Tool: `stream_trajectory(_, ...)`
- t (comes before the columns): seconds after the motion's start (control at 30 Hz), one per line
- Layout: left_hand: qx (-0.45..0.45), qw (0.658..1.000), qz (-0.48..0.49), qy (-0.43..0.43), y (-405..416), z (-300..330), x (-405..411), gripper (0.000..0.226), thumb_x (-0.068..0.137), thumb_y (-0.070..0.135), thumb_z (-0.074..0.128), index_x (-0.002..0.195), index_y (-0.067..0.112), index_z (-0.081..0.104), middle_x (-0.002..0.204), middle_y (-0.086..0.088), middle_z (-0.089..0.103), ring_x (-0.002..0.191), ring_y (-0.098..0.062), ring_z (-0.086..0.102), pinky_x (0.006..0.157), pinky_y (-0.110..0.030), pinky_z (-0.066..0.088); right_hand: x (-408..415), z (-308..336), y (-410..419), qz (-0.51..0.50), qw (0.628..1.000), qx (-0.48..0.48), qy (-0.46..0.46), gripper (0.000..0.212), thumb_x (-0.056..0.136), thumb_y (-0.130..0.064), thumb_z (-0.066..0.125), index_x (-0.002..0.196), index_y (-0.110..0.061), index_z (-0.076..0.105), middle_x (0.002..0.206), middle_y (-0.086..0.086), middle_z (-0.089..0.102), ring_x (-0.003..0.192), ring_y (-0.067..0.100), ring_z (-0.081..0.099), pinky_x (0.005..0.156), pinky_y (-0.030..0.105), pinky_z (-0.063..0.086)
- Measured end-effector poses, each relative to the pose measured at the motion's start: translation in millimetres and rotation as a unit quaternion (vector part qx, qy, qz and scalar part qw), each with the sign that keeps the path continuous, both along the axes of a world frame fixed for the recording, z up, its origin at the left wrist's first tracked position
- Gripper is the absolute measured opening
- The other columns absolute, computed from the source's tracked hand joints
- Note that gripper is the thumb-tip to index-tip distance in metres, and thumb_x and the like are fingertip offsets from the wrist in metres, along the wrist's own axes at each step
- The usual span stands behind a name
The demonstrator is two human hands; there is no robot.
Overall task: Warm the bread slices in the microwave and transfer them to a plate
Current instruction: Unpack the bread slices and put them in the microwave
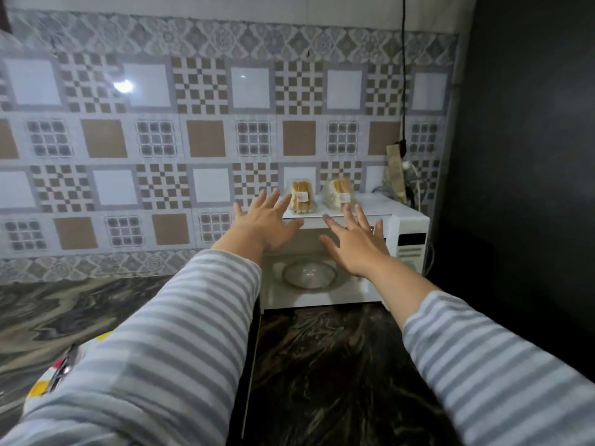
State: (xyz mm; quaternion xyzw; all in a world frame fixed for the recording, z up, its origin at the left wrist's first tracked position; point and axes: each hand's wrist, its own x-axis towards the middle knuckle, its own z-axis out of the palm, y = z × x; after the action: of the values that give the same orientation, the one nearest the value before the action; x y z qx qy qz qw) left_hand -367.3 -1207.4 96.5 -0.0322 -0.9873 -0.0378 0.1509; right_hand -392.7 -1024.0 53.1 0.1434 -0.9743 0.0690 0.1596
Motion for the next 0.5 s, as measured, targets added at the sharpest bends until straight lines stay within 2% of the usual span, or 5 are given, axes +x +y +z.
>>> stream_trajectory(0.17, 0.004, 0.997, 0.015, 0.08, 22.9, 1.1, -69.5, 0.069, 0.095, 0.062, 0.02, 0.152, 0.033, -0.007, 0.16, 0.007, -0.017, 0.146, -0.017, -0.018, 0.115, -0.058, -0.005, -68.9, 14.1, 17.3, 0.002, 0.999, -0.024, 0.022, 0.058, 0.099, -0.055, 0.019, 0.152, -0.038, 0.004, 0.16, 0.003, -0.018, 0.144, 0.027, -0.023, 0.116, 0.055, -0.008)
stream_trajectory(0.37, 0.059, 0.993, 0.038, 0.094, 49.0, -4.3, -153.2, 0.071, 0.095, 0.06, 0.026, 0.151, 0.037, -0.01, 0.159, 0.008, -0.02, 0.146, -0.023, -0.02, 0.115, -0.062, -0.002, -160.3, 30.0, 26.9, 0.013, 0.997, -0.072, 0.016, 0.056, 0.1, -0.052, 0.022, 0.151, -0.039, 0.006, 0.16, 0.0, -0.017, 0.145, 0.032, -0.019, 0.117, 0.056, -0.004)
stream_trajectory(0.5, 0.078, 0.989, 0.078, 0.095, 54.9, -0.3, -204.9, 0.073, 0.094, 0.06, 0.031, 0.152, 0.035, -0.005, 0.159, 0.007, -0.019, 0.146, -0.031, -0.017, 0.113, -0.065, 0.004, -213.3, 43.2, 24.6, 0.022, 0.991, -0.135, -0.003, 0.059, 0.099, -0.053, 0.028, 0.151, -0.041, 0.003, 0.16, 0.0, -0.018, 0.146, 0.038, -0.007, 0.115, 0.061, 0.007)
